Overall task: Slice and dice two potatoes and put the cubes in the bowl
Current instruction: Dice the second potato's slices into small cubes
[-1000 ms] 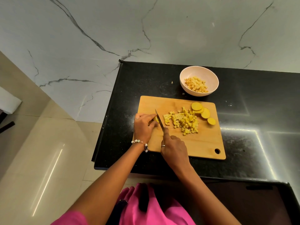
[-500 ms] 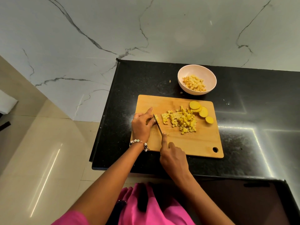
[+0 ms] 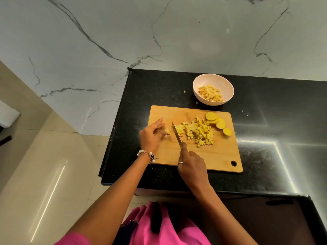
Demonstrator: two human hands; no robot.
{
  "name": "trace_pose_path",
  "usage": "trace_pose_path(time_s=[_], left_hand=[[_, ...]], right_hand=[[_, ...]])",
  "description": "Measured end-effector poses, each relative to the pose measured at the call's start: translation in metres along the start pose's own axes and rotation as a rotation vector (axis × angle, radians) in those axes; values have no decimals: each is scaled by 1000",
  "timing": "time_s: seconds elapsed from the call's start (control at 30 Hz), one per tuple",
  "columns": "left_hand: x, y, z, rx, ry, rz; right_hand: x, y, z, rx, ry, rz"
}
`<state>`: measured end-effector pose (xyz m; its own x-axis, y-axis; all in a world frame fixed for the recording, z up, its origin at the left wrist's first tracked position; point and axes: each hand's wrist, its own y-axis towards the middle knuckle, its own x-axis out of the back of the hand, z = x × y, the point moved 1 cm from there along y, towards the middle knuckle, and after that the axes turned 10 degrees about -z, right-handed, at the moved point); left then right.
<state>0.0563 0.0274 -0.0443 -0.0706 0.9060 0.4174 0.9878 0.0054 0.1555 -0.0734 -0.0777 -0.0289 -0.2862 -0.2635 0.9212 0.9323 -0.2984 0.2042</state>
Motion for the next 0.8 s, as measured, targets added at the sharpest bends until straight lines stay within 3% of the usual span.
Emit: trace_pose_path(time_s=[0.1,0.23,0.8], left_hand=[[8,4,0,94,-89,-78],[9,5,0,206,-141,-162],[2,-5,-5,93,44,-132]], right_hand=[[1,-1,12,22,23,-33],[-5,-2,23,40,6,72],[18,4,-19,-77,-125,67]])
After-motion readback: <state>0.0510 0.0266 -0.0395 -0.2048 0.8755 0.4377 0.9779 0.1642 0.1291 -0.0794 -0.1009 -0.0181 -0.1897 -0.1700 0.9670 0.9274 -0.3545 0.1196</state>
